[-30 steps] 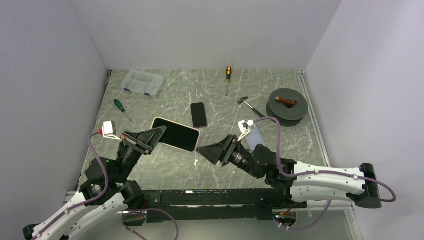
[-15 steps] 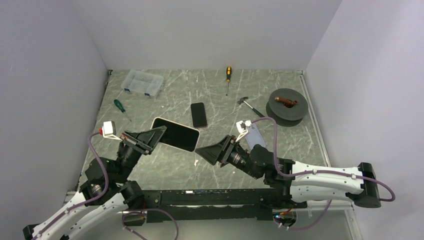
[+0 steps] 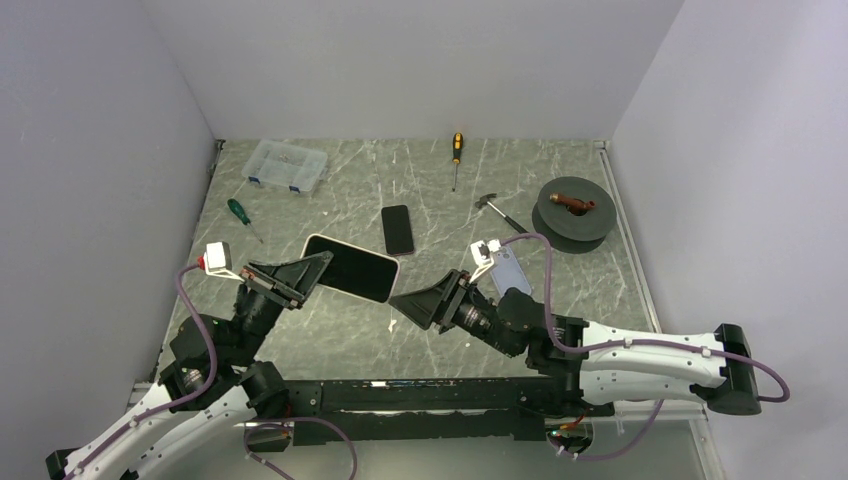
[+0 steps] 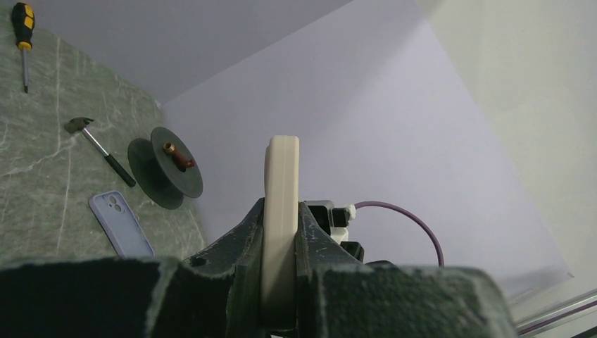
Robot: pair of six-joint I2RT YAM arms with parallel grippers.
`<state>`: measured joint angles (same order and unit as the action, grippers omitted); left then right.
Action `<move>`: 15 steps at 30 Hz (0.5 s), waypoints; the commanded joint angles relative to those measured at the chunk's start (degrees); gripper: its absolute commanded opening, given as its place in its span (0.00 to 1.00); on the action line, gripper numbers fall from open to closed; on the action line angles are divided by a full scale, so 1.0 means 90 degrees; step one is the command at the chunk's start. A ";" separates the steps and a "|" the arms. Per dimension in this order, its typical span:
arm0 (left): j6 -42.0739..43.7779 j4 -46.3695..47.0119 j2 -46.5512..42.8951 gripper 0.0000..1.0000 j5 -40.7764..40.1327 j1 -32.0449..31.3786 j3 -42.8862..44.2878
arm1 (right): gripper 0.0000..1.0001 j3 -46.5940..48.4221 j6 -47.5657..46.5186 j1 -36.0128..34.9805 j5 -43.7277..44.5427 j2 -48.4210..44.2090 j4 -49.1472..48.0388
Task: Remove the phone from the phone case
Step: Remove the phone case from the phone.
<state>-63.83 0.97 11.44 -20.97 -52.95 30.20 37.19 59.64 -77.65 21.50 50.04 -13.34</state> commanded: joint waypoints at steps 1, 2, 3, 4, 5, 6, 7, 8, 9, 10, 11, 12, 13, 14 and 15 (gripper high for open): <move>-0.0136 0.0621 -0.0037 0.00 0.0139 0.0015 0.0133 | 0.57 0.0358 0.0163 0.0051 -0.0009 0.0133 0.0101; -0.0127 0.0619 -0.0010 0.00 0.0167 0.0017 0.0161 | 0.57 0.0361 0.0204 0.0069 -0.0035 0.0162 0.0127; -0.0117 0.0603 0.0018 0.00 0.0193 0.0014 0.0203 | 0.57 0.0349 0.0253 0.0093 -0.0051 0.0178 0.0116; -0.0115 0.0596 0.0042 0.00 0.0230 0.0014 0.0238 | 0.57 0.0332 0.0315 0.0113 -0.0067 0.0186 0.0107; -0.0110 0.0600 0.0063 0.00 0.0251 0.0016 0.0262 | 0.57 0.0309 0.0374 0.0149 -0.0085 0.0196 0.0124; -0.0121 0.0616 0.0067 0.00 0.0275 0.0019 0.0267 | 0.57 0.0295 0.0426 0.0180 -0.0116 0.0206 0.0142; -0.0129 0.0644 0.0062 0.00 0.0290 0.0015 0.0263 | 0.57 0.0276 0.0476 0.0202 -0.0135 0.0211 0.0168; -0.0131 0.0671 0.0057 0.00 0.0310 0.0020 0.0266 | 0.57 0.0252 0.0538 0.0224 -0.0149 0.0219 0.0185; -0.0142 0.0680 0.0050 0.00 0.0309 0.0017 0.0273 | 0.57 0.0223 0.0573 0.0242 -0.0152 0.0212 0.0196; -0.0134 0.0681 0.0047 0.00 0.0311 0.0014 0.0284 | 0.57 0.0203 0.0615 0.0248 -0.0144 0.0204 0.0186; -0.0134 0.0676 0.0047 0.00 0.0309 0.0014 0.0292 | 0.57 0.0173 0.0636 0.0248 -0.0138 0.0197 0.0158; -0.0129 0.0666 0.0043 0.00 0.0311 0.0014 0.0302 | 0.57 0.0150 0.0644 0.0249 -0.0142 0.0192 0.0126; -0.0118 0.0642 0.0038 0.00 0.0297 0.0015 0.0314 | 0.57 0.0132 0.0650 0.0249 -0.0142 0.0183 0.0112; -0.0107 0.0614 0.0030 0.00 0.0277 0.0017 0.0330 | 0.58 0.0128 0.0652 0.0249 -0.0142 0.0174 0.0093; -0.0098 0.0590 0.0020 0.00 0.0264 0.0019 0.0336 | 0.58 0.0125 0.0649 0.0249 -0.0151 0.0172 0.0087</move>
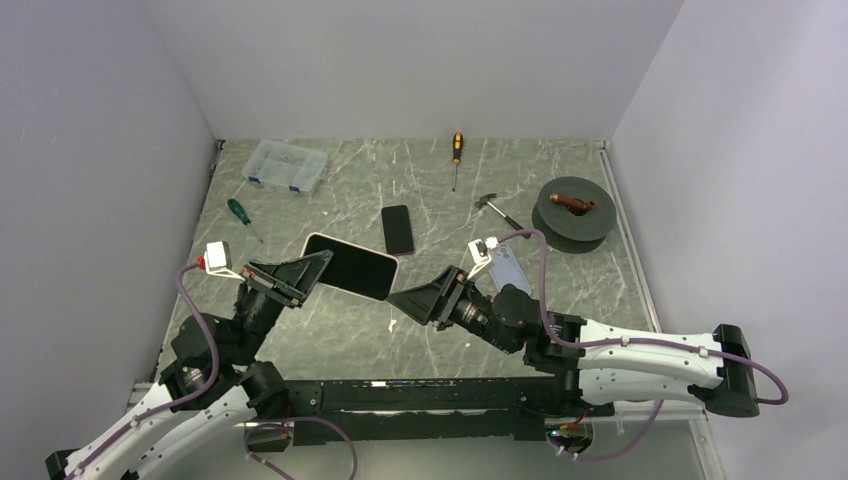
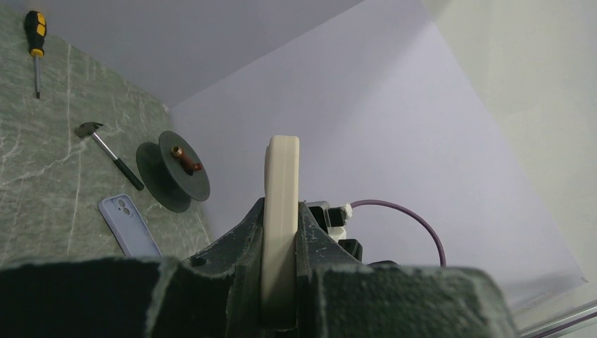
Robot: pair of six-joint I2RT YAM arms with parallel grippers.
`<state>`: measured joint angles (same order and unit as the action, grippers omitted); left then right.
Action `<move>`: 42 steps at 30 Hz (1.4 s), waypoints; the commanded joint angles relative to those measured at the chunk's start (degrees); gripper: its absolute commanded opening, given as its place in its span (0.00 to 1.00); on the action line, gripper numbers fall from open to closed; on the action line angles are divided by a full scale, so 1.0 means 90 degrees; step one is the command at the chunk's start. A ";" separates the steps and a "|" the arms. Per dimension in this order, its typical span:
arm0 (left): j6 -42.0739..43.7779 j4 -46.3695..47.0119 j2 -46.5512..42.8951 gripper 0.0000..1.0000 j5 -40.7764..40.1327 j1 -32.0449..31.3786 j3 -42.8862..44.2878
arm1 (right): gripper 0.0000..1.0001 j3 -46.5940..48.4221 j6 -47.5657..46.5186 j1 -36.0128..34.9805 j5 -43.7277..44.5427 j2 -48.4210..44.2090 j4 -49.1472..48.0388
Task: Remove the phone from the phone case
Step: Remove the phone case from the phone.
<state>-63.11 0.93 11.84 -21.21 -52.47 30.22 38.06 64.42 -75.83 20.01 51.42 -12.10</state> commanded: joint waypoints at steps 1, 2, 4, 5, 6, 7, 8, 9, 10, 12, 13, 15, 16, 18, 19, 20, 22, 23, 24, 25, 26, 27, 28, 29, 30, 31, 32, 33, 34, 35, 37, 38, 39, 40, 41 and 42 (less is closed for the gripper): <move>-0.0168 0.0575 -0.0035 0.00 0.0270 -0.0039 0.0334 | 0.59 0.0028 0.0110 0.0047 0.0013 0.0013 -0.0059; -0.0167 0.0563 -0.0055 0.00 0.0247 -0.0039 0.0327 | 0.59 0.0033 0.0110 0.0047 0.0013 0.0010 -0.0054; -0.0182 0.0551 -0.0091 0.00 0.0208 -0.0034 0.0294 | 0.59 0.0039 0.0113 0.0047 0.0013 0.0017 -0.0056; -0.0185 0.0551 -0.0107 0.00 0.0201 -0.0031 0.0279 | 0.59 0.0040 0.0109 0.0047 0.0014 0.0019 -0.0055; -0.0185 0.0546 -0.0120 0.00 0.0198 -0.0036 0.0283 | 0.59 0.0030 0.0116 0.0047 0.0013 0.0019 -0.0067; -0.0184 0.0528 -0.0131 0.00 0.0183 -0.0039 0.0276 | 0.59 0.0036 0.0122 0.0047 0.0013 0.0022 -0.0076; -0.0177 0.0512 -0.0143 0.00 0.0180 -0.0039 0.0275 | 0.59 0.0035 0.0118 0.0047 0.0004 0.0029 -0.0069; -0.0166 0.0503 -0.0143 0.00 0.0166 -0.0039 0.0284 | 0.59 0.0043 0.0121 0.0047 0.0012 0.0029 -0.0049; -0.0157 0.0491 -0.0151 0.00 0.0160 -0.0039 0.0285 | 0.60 0.0039 0.0102 0.0047 0.0020 0.0027 -0.0051; -0.0146 0.0453 -0.0158 0.00 0.0136 -0.0039 0.0294 | 0.61 0.0001 0.0053 0.0047 0.0023 -0.0006 -0.0121; -0.0137 0.0435 -0.0162 0.00 0.0124 -0.0039 0.0300 | 0.63 -0.0016 0.0025 0.0047 0.0016 -0.0031 -0.0174; -0.0136 0.0400 -0.0177 0.00 0.0095 -0.0039 0.0292 | 0.66 -0.0003 -0.0013 0.0047 -0.0001 -0.0057 -0.0201; -0.0143 0.0404 -0.0182 0.00 0.0088 -0.0038 0.0278 | 0.66 0.0007 -0.0021 0.0047 -0.0006 -0.0068 -0.0200; -0.0157 0.0423 -0.0182 0.00 0.0097 -0.0039 0.0262 | 0.67 0.0031 -0.0029 0.0047 -0.0011 -0.0078 -0.0170; -0.0167 0.0424 -0.0182 0.00 0.0100 -0.0038 0.0251 | 0.67 0.0029 -0.0034 0.0047 -0.0016 -0.0076 -0.0162; -0.0169 0.0441 -0.0174 0.00 0.0106 -0.0039 0.0247 | 0.67 0.0038 -0.0035 0.0047 -0.0016 -0.0078 -0.0151; -0.0166 0.0432 -0.0163 0.00 0.0103 -0.0039 0.0255 | 0.67 0.0032 -0.0039 0.0047 -0.0025 -0.0082 -0.0190; -0.0157 0.0421 -0.0163 0.00 0.0096 -0.0033 0.0268 | 0.67 0.0008 -0.0038 0.0047 -0.0034 -0.0103 -0.0237; -0.0147 0.0398 -0.0163 0.00 0.0083 -0.0036 0.0267 | 0.68 -0.0016 -0.0060 0.0047 -0.0044 -0.0129 -0.0298; -0.0146 0.0370 -0.0168 0.00 0.0073 -0.0039 0.0271 | 0.69 -0.0037 -0.0076 0.0047 -0.0054 -0.0148 -0.0332; -0.0153 0.0358 -0.0172 0.00 0.0063 -0.0034 0.0261 | 0.69 -0.0041 -0.0083 0.0047 -0.0047 -0.0164 -0.0323; -0.0150 0.0372 -0.0181 0.00 0.0051 -0.0034 0.0249 | 0.69 -0.0030 -0.0087 0.0047 -0.0037 -0.0175 -0.0290; -0.0163 0.0382 -0.0189 0.00 0.0056 -0.0034 0.0237 | 0.69 -0.0026 -0.0088 0.0047 -0.0027 -0.0182 -0.0268; -0.0174 0.0385 -0.0192 0.00 0.0047 -0.0034 0.0228 | 0.69 -0.0026 -0.0083 0.0047 -0.0021 -0.0193 -0.0267; -0.0183 0.0390 -0.0192 0.00 0.0053 -0.0039 0.0228 | 0.68 -0.0049 -0.0071 0.0047 -0.0012 -0.0203 -0.0267; -0.0185 0.0399 -0.0192 0.00 0.0056 -0.0037 0.0225 | 0.67 -0.0065 -0.0069 0.0047 0.0000 -0.0209 -0.0267; -0.0180 0.0400 -0.0185 0.00 0.0061 -0.0037 0.0226 | 0.66 -0.0080 -0.0056 0.0047 0.0016 -0.0206 -0.0251; -0.0184 0.0416 -0.0175 0.00 0.0074 -0.0034 0.0237 | 0.64 -0.0086 -0.0048 0.0047 0.0022 -0.0214 -0.0258; -0.0173 0.0424 -0.0166 0.00 0.0096 -0.0039 0.0252 | 0.62 -0.0101 -0.0048 0.0047 0.0023 -0.0202 -0.0278; -0.0170 0.0433 -0.0150 0.00 0.0105 -0.0039 0.0272 | 0.61 -0.0104 -0.0047 0.0047 0.0015 -0.0200 -0.0278; -0.0156 0.0443 -0.0112 0.00 0.0134 -0.0039 0.0307 | 0.58 -0.0093 -0.0057 0.0047 -0.0004 -0.0196 -0.0287; -0.0151 0.0430 -0.0100 0.00 0.0139 -0.0035 0.0329 | 0.56 -0.0098 -0.0053 0.0047 -0.0005 -0.0196 -0.0298; -0.0146 0.0422 -0.0095 0.00 0.0140 -0.0034 0.0350 | 0.55 -0.0098 -0.0065 0.0047 0.0001 -0.0200 -0.0294; -0.0146 0.0424 -0.0094 0.00 0.0136 -0.0034 0.0353 | 0.55 -0.0100 -0.0061 0.0047 0.0008 -0.0205 -0.0280; -0.0146 0.0433 -0.0102 0.00 0.0134 -0.0031 0.0350 | 0.54 -0.0103 -0.0067 0.0047 0.0012 -0.0200 -0.0280; -0.0154 0.0452 -0.0099 0.00 0.0144 -0.0034 0.0342 | 0.54 -0.0106 -0.0068 0.0047 0.0006 -0.0204 -0.0277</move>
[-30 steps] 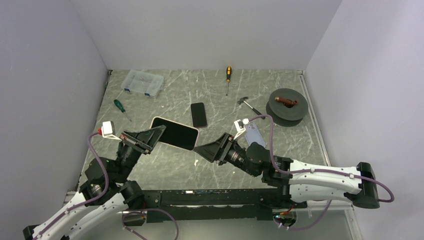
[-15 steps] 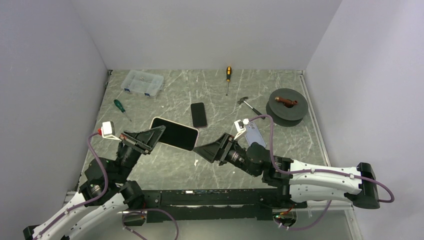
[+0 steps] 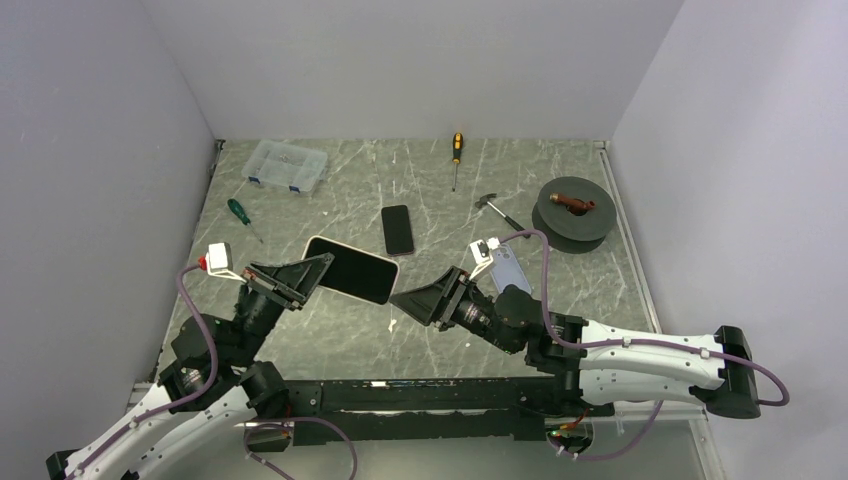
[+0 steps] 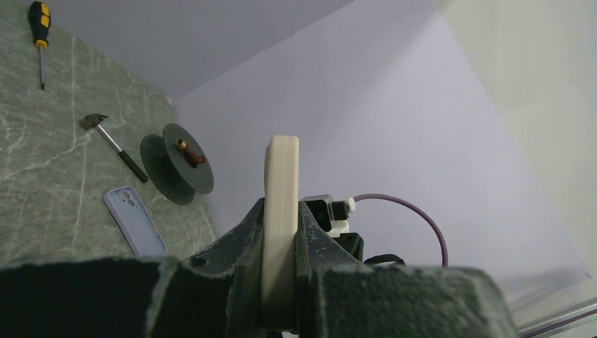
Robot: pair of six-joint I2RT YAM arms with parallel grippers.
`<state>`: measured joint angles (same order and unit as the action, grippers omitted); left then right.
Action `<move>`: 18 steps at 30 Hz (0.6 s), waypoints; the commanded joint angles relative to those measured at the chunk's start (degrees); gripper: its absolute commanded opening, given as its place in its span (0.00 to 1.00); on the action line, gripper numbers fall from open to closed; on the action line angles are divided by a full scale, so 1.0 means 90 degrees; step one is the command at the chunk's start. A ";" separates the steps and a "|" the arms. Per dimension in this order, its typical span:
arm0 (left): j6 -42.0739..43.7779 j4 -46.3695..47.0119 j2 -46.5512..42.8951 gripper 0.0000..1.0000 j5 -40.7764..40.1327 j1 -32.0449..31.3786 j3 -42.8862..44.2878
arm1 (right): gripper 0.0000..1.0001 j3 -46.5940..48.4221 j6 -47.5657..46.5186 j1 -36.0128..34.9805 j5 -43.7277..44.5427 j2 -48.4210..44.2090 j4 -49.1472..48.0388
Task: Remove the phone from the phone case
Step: Remove the phone case from the phone.
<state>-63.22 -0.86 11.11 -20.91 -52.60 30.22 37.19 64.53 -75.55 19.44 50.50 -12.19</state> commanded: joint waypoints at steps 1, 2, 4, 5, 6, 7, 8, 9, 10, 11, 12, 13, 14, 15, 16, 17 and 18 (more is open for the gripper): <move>-0.0151 0.0662 -0.0016 0.00 0.0118 -0.0019 0.0335 | 0.54 0.0001 -0.0080 0.0015 0.0062 -0.0098 -0.0267; -0.0161 0.0676 -0.0006 0.00 0.0132 -0.0020 0.0335 | 0.54 0.0011 -0.0080 0.0015 0.0057 -0.0081 -0.0255; -0.0171 0.0693 0.0022 0.00 0.0163 -0.0024 0.0349 | 0.54 0.0045 -0.0064 0.0015 0.0057 -0.0048 -0.0189; -0.0173 0.0700 0.0024 0.00 0.0173 -0.0025 0.0353 | 0.53 0.0051 -0.0045 0.0015 0.0057 -0.0037 -0.0173; -0.0168 0.0726 0.0036 0.00 0.0174 -0.0022 0.0361 | 0.52 0.0042 -0.0021 0.0015 0.0057 -0.0033 -0.0157; -0.0162 0.0746 0.0035 0.00 0.0187 -0.0023 0.0370 | 0.51 0.0025 -0.0003 0.0015 0.0057 -0.0035 -0.0151; -0.0158 0.0769 0.0042 0.00 0.0196 -0.0025 0.0386 | 0.51 0.0019 0.0010 0.0015 0.0072 -0.0035 -0.0145; -0.0154 0.0783 0.0050 0.00 0.0209 -0.0025 0.0397 | 0.50 0.0005 0.0016 0.0015 0.0089 -0.0035 -0.0136; -0.0153 0.0809 0.0052 0.00 0.0228 -0.0024 0.0411 | 0.49 -0.0007 0.0033 0.0015 0.0095 -0.0035 -0.0124; -0.0151 0.0830 0.0069 0.00 0.0240 -0.0021 0.0421 | 0.48 -0.0014 0.0046 0.0015 0.0096 -0.0035 -0.0121; -0.0153 0.0877 0.0069 0.00 0.0258 -0.0021 0.0436 | 0.47 -0.0021 0.0060 0.0015 0.0096 -0.0022 -0.0137; -0.0156 0.0915 0.0080 0.00 0.0279 -0.0021 0.0441 | 0.47 -0.0021 0.0062 0.0015 0.0096 -0.0004 -0.0150; -0.0168 0.0938 0.0090 0.00 0.0307 -0.0022 0.0455 | 0.46 -0.0012 0.0050 0.0015 0.0087 0.0015 -0.0150; -0.0177 0.0981 0.0105 0.00 0.0333 -0.0022 0.0459 | 0.46 -0.0008 0.0053 0.0015 0.0072 0.0038 -0.0157; -0.0198 0.0996 0.0128 0.00 0.0369 -0.0024 0.0474 | 0.46 0.0003 0.0047 0.0015 0.0067 0.0057 -0.0159; -0.0201 0.1029 0.0144 0.00 0.0401 -0.0025 0.0485 | 0.46 0.0016 0.0047 0.0015 0.0066 0.0075 -0.0152; -0.0215 0.1056 0.0156 0.00 0.0429 -0.0021 0.0494 | 0.46 0.0017 0.0051 0.0015 0.0066 0.0095 -0.0147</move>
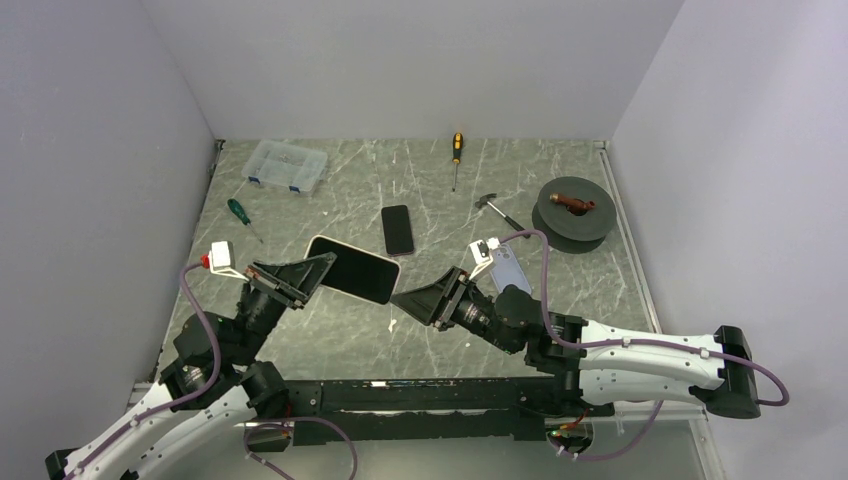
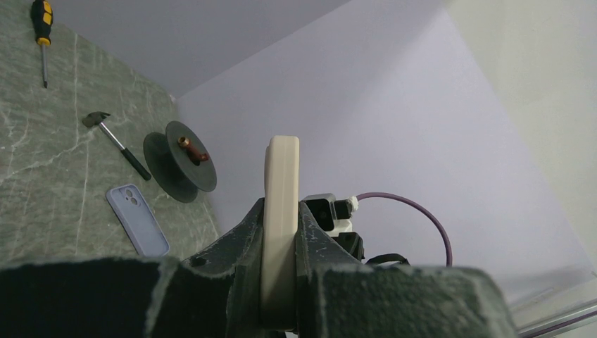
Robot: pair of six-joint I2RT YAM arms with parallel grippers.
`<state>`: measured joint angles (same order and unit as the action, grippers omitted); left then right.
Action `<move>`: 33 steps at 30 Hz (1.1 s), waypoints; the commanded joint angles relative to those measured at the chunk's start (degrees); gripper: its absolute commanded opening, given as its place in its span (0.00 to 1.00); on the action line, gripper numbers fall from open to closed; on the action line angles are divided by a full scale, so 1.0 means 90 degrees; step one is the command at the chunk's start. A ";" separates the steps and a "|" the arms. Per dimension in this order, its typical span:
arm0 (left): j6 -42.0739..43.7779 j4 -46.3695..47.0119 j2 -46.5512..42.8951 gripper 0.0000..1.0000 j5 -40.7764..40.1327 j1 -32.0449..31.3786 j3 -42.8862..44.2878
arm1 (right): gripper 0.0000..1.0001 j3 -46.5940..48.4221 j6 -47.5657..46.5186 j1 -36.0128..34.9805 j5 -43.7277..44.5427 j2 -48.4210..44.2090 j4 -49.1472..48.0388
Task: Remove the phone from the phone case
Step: Remove the phone case from the phone.
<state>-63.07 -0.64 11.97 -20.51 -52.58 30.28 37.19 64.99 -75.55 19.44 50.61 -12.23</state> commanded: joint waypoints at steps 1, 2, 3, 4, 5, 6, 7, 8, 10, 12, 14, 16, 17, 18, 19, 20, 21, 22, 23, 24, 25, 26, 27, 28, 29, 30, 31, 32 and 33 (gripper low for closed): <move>-0.0235 0.1061 0.0071 0.00 0.0408 -0.0027 0.0492 | 0.46 0.0016 0.0000 0.0015 0.0075 0.0098 -0.0135; -0.0247 0.1084 0.0083 0.00 0.0429 -0.0025 0.0506 | 0.46 0.0018 -0.0002 0.0015 0.0085 0.0104 -0.0134; -0.0243 0.1087 0.0091 0.00 0.0446 -0.0027 0.0524 | 0.46 0.0015 0.0001 0.0015 0.0094 0.0108 -0.0132; -0.0239 0.1070 0.0095 0.00 0.0451 -0.0026 0.0551 | 0.45 0.0013 -0.0003 0.0015 0.0116 0.0120 -0.0118; -0.0230 0.1046 0.0096 0.00 0.0442 -0.0025 0.0572 | 0.45 -0.0018 0.0015 0.0015 0.0140 0.0117 -0.0128; -0.0219 0.1035 0.0089 0.00 0.0436 -0.0027 0.0588 | 0.45 -0.0055 0.0037 0.0015 0.0160 0.0108 -0.0142; -0.0213 0.1022 0.0082 0.00 0.0413 -0.0025 0.0603 | 0.45 -0.0089 0.0057 0.0015 0.0171 0.0096 -0.0161; -0.0211 0.1014 0.0072 0.00 0.0402 -0.0026 0.0609 | 0.45 -0.0100 0.0054 0.0015 0.0173 0.0090 -0.0159; -0.0174 0.0968 0.0051 0.00 0.0348 -0.0027 0.0633 | 0.45 -0.0104 0.0071 0.0015 0.0166 0.0094 -0.0134; -0.0130 0.0904 0.0016 0.00 0.0303 -0.0027 0.0653 | 0.46 -0.0101 0.0082 0.0015 0.0155 0.0081 -0.0107; -0.0089 0.0823 -0.0010 0.00 0.0243 -0.0027 0.0663 | 0.49 -0.0066 0.0101 0.0015 0.0137 0.0060 -0.0060; -0.0055 0.0693 -0.0031 0.00 0.0184 -0.0027 0.0685 | 0.55 0.0002 0.0091 0.0015 0.0144 0.0034 0.0002; -0.0037 0.0650 -0.0037 0.00 0.0164 -0.0027 0.0688 | 0.58 0.0054 0.0082 0.0015 0.0144 0.0029 0.0043; -0.0018 0.0621 -0.0040 0.00 0.0151 -0.0027 0.0688 | 0.60 0.0091 0.0054 0.0015 0.0126 0.0015 0.0079; -0.0006 0.0575 -0.0032 0.00 0.0134 -0.0024 0.0688 | 0.61 0.0138 0.0024 0.0015 0.0096 0.0003 0.0099; -0.0004 0.0524 -0.0031 0.00 0.0118 -0.0027 0.0688 | 0.62 0.0181 0.0000 0.0015 0.0075 -0.0014 0.0121; 0.0009 0.0481 -0.0031 0.00 0.0084 -0.0021 0.0679 | 0.63 0.0229 -0.0020 0.0015 0.0047 -0.0025 0.0148; 0.0028 0.0445 -0.0026 0.00 0.0068 -0.0026 0.0678 | 0.63 0.0284 -0.0046 0.0015 0.0030 -0.0032 0.0182; 0.0055 0.0406 -0.0022 0.00 0.0040 -0.0025 0.0678 | 0.63 0.0336 -0.0074 0.0015 0.0014 -0.0044 0.0217; 0.0077 0.0364 -0.0019 0.00 0.0012 -0.0027 0.0683 | 0.63 0.0369 -0.0086 0.0007 -0.0004 -0.0059 0.0241; 0.0096 0.0340 -0.0013 0.00 -0.0035 -0.0026 0.0687 | 0.64 0.0401 -0.0105 0.0001 -0.0016 -0.0071 0.0250; 0.0118 0.0327 -0.0007 0.00 -0.0047 -0.0027 0.0688 | 0.63 0.0418 -0.0126 -0.0011 -0.0028 -0.0079 0.0247; 0.0143 0.0312 0.0002 0.00 -0.0070 -0.0022 0.0693 | 0.63 0.0449 -0.0147 -0.0022 -0.0038 -0.0080 0.0259; 0.0164 0.0293 0.0010 0.00 -0.0086 -0.0022 0.0702 | 0.63 0.0477 -0.0158 -0.0039 -0.0041 -0.0081 0.0289; 0.0187 0.0274 0.0017 0.00 -0.0101 -0.0022 0.0714 | 0.63 0.0519 -0.0168 -0.0056 -0.0048 -0.0072 0.0323; 0.0206 0.0256 0.0031 0.00 -0.0123 -0.0027 0.0733 | 0.63 0.0541 -0.0197 -0.0062 -0.0064 -0.0075 0.0328; 0.0225 0.0233 0.0042 0.00 -0.0135 -0.0020 0.0741 | 0.63 0.0557 -0.0224 -0.0076 -0.0077 -0.0076 0.0336; 0.0243 0.0208 0.0049 0.00 -0.0159 -0.0024 0.0753 | 0.63 0.0598 -0.0271 -0.0083 -0.0100 -0.0063 0.0348; 0.0261 0.0167 0.0056 0.00 -0.0187 -0.0027 0.0769 | 0.64 0.0658 -0.0300 -0.0082 -0.0117 -0.0045 0.0441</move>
<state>-61.17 -2.68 12.84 -20.99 -52.60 33.67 39.44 64.42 -75.81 19.18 50.76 -9.30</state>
